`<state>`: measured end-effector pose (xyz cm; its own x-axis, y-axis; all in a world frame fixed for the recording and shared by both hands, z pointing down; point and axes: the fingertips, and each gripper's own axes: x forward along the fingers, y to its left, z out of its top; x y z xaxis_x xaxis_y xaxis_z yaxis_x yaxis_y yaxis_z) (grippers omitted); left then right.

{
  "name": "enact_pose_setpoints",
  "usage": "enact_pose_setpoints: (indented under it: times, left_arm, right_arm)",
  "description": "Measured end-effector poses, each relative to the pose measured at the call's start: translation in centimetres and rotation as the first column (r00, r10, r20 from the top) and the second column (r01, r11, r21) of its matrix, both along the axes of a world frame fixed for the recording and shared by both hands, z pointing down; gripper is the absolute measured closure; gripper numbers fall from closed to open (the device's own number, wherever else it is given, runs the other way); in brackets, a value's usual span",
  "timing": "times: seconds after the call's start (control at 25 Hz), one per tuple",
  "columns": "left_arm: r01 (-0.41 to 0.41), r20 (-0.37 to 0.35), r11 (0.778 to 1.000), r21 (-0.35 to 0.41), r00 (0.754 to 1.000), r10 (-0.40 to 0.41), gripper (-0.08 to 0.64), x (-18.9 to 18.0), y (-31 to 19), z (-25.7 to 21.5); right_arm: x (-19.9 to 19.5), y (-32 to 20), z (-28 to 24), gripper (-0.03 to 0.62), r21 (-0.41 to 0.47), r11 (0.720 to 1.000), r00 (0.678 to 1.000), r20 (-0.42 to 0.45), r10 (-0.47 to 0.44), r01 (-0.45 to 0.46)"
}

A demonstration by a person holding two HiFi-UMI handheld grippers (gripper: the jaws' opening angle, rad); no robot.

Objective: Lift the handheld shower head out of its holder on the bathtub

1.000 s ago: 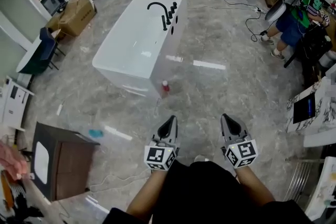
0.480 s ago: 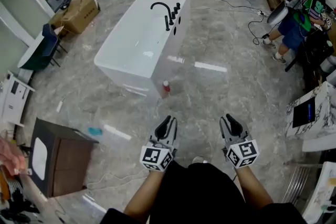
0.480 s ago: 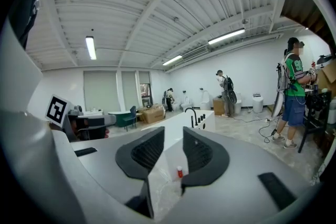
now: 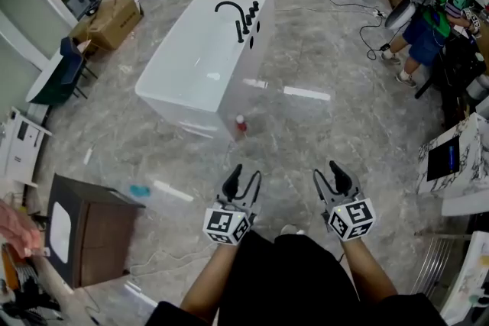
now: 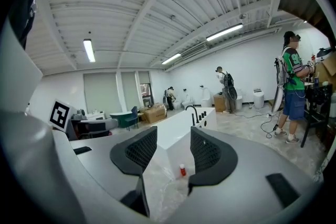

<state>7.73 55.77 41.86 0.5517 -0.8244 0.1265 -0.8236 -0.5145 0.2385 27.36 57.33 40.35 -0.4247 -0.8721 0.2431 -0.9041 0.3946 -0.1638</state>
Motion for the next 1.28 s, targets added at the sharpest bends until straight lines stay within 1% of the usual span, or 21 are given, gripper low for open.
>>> enact_pose_setpoints:
  times: [0.28,0.44,0.68,0.88,1.0,1.08,1.2,1.28]
  left_arm:
    - [0.017,0.009,1.0,0.0,1.0,-0.017,0.371,1.2,-0.2,-0.1]
    - [0.007,0.016,1.0,0.001,1.0,-0.007,0.371,2.2,-0.9,-0.7]
    - [0.001,0.007,1.0,0.015,1.0,-0.002,0.373,2.0,-3.8,-1.4]
    - [-0.011,0.004,1.0,0.024,1.0,0.011,0.371,1.6,-8.7,-0.6]
    - [-0.017,-0.006,1.0,-0.006,1.0,0.017,0.371,1.1,-12.4,0.9]
    - [-0.018,-0.016,1.0,-0.024,1.0,0.018,0.373,0.7,-15.2,1.6]
    - [-0.021,-0.016,1.0,-0.021,1.0,0.02,0.371,0.0,-19.7,2.1]
    - [-0.026,-0.006,0.999,-0.021,1.0,0.025,0.371,-0.6,-22.6,2.2]
  right_arm:
    - [2.2,0.3,0.2,0.423,0.001,1.0,1.0,-0.007,0.0,0.0]
    - [3.3,-0.2,0.3,0.424,0.003,1.0,1.0,0.011,0.013,-0.013]
    - [3.5,-2.7,0.5,0.425,0.001,1.0,0.999,0.021,0.025,-0.025]
    - [2.6,-7.2,2.0,0.425,-0.028,1.0,1.0,-0.003,0.007,-0.007]
    - [1.9,-10.6,3.1,0.425,-0.057,0.998,1.0,-0.014,0.0,-0.001]
    - [1.4,-13.1,3.7,0.425,-0.073,0.997,1.0,-0.016,-0.006,0.005]
    - [0.4,-17.4,4.0,0.425,-0.081,0.997,1.0,-0.023,-0.02,0.018]
    - [-0.9,-20.6,3.9,0.425,-0.087,0.996,0.999,-0.011,-0.03,0.029]
